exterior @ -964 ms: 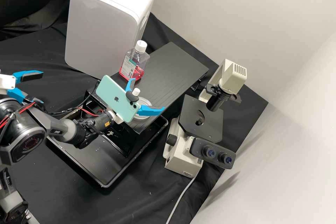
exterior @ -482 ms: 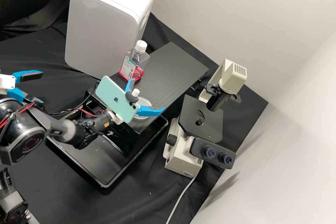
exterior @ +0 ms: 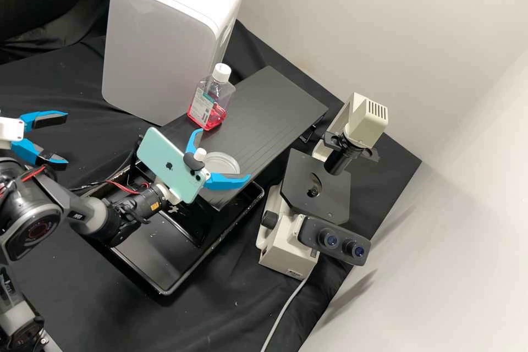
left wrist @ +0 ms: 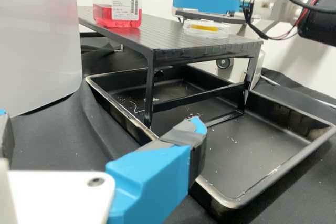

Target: Remove the lid from the petri dish

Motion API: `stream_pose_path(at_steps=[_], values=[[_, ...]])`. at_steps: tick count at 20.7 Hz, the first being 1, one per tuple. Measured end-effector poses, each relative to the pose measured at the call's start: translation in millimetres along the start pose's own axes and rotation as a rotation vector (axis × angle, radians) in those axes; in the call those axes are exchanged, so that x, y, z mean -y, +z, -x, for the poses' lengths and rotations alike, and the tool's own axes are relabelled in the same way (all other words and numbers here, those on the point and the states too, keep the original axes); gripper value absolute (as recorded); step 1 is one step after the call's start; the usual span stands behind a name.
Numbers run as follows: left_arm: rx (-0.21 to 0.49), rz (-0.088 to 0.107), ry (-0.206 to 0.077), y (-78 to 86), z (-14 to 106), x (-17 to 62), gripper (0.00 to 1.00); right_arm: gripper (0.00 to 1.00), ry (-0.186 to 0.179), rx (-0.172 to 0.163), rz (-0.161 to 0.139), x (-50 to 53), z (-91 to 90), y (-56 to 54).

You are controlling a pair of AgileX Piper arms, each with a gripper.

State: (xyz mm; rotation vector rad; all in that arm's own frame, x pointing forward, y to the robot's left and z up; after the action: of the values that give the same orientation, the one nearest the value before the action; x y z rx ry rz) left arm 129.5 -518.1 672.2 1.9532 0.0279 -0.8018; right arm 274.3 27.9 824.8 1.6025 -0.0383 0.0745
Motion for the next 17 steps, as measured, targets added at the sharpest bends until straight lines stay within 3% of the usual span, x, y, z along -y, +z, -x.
stream_pose_path(at_steps=[6,14,17], values=[[0.004,-0.003,-0.001,0.7,0.2,0.3,1.0,1.0,-0.019,0.04,0.005,4.7,3.4,12.0],[0.009,-0.005,-0.005,1.8,0.4,1.2,1.0,1.0,-0.024,0.046,0.008,9.6,1.3,17.5],[0.014,-0.009,-0.014,2.9,0.4,3.0,1.0,1.0,-0.023,0.044,0.027,9.3,0.9,17.2]])
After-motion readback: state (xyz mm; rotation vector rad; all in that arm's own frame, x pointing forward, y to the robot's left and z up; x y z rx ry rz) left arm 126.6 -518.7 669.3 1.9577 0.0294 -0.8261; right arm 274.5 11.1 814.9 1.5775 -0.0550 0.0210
